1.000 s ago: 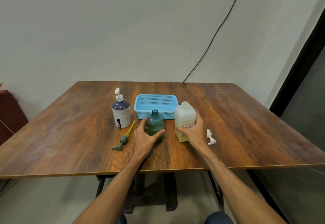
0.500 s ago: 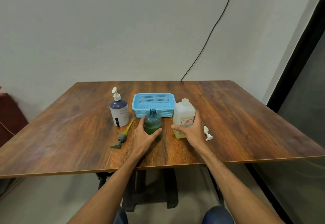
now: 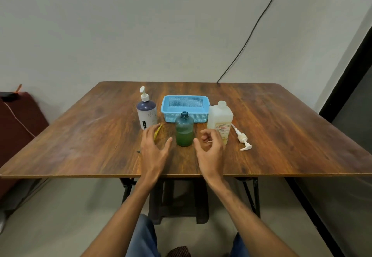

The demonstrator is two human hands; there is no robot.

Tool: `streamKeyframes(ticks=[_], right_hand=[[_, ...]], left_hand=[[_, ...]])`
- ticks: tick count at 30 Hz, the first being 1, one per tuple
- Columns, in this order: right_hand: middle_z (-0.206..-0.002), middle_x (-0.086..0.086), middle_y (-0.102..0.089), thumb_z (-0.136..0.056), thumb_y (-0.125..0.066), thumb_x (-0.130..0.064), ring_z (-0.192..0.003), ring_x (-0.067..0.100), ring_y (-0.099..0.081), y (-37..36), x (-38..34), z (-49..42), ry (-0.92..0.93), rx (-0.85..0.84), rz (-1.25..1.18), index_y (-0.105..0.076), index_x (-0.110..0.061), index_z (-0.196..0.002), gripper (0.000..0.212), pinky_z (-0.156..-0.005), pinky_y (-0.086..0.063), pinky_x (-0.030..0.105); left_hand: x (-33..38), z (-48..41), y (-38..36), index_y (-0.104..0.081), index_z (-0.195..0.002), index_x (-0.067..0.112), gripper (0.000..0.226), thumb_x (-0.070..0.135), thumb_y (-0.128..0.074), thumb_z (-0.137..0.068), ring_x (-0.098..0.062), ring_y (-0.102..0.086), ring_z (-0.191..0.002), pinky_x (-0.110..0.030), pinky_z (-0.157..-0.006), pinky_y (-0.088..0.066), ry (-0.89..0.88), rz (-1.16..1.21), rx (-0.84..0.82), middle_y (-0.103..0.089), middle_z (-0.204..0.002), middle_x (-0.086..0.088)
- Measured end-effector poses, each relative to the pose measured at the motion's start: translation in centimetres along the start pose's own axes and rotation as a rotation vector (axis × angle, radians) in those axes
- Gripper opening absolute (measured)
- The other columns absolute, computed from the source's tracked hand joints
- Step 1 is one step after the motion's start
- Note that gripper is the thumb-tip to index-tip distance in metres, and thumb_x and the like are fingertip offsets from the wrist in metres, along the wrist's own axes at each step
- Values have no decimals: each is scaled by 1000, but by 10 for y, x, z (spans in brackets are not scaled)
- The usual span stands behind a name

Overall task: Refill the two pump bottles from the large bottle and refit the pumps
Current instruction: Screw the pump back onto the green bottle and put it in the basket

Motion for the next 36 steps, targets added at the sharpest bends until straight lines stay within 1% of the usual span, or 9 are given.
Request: streamKeyframes(ticks=[3, 7, 9, 13, 17, 20, 26, 31, 36], right_hand=[[-104, -17, -56, -80, -81, -24, -97, 3, -57, -25, 15, -3, -82, -88, 29, -56, -31, -112, 42, -78, -54, 24], [-124, -16, -49, -74, -83, -40, -115, 8, -53, -40, 36, -8, -188, -151, 62, -42, -36, -129, 69, -95, -53, 34], [-129, -15, -48, -71, -84, -44, -120, 11, -51, -86, 51, -8, -237, -239, 74, -39, -37, -132, 76, -100, -50, 36], [-130, -12, -51, -70, -87, -41, -121, 12, -52, -85, 58, -10, -281, -234, 65, -41, -32, -133, 79, -103, -49, 41], [-122, -18, -50, -71, -88, -39, -115, 5, -50, -82, 58, -16, -282, -218, 47, -44, -29, -134, 78, -98, -43, 28], [-117, -19, -51, -71, -88, -38, -110, 4, -51, -83, 59, -17, -280, -203, 43, -47, -28, -131, 73, -91, -40, 22], [-115, -15, -54, -70, -88, -38, -111, 9, -53, -81, 59, -19, -274, -202, 48, -50, -27, -127, 70, -95, -45, 30], [-117, -15, -53, -70, -89, -37, -113, 9, -52, -80, 58, -18, -280, -205, 48, -50, -27, -129, 71, -97, -45, 32], [-115, -15, -54, -69, -90, -37, -110, 8, -52, -77, 55, -19, -270, -191, 58, -51, -27, -126, 70, -94, -44, 30]], left_hand=[[-16, -6, 6, -51, -137, 18, 61, 29, -79, -85, -13, -51, -123, -42, -105, -50, 49, -132, -15, -51, -135, 1], [-41, -1, 9, -50, -139, 16, 72, 43, -82, -79, -22, -51, -124, -46, -106, -46, 177, -256, -84, -53, -136, -5], [-85, -4, 23, -52, -137, 17, 75, 49, -82, -77, -22, -51, -122, -45, -104, -46, 286, -335, -76, -54, -134, -5], [-82, -8, 21, -62, -126, 19, 63, 55, -79, -77, -20, -51, -112, -43, -97, -46, 257, -431, -84, -58, -121, -3], [-73, -16, 19, -71, -110, 23, 39, 49, -76, -82, -20, -50, -104, -41, -90, -45, 249, -501, -87, -59, -107, -2], [-71, -15, 20, -71, -110, 20, 34, 41, -75, -85, -18, -54, -99, -39, -86, -49, 231, -452, -63, -64, -104, -3], [-53, -14, 29, -72, -117, 15, 37, 27, -81, -83, -11, -68, -98, -34, -90, -59, 193, -169, 32, -74, -110, -2], [-26, -23, 42, -74, -109, 16, 35, 27, -85, -78, 2, -64, -83, -5, -75, -50, 127, -64, 123, -72, -97, 6], [-4, -35, 49, -74, -105, 17, 35, 31, -88, -75, 0, -66, -85, -12, -73, -53, 69, 23, 126, -71, -96, 9]])
Point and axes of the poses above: each hand's wrist, its own z-axis away from the middle knuckle, its own y-axis out of the back of the hand, x = y × z, the point moved 9 cm from there along -z, towards the middle knuckle
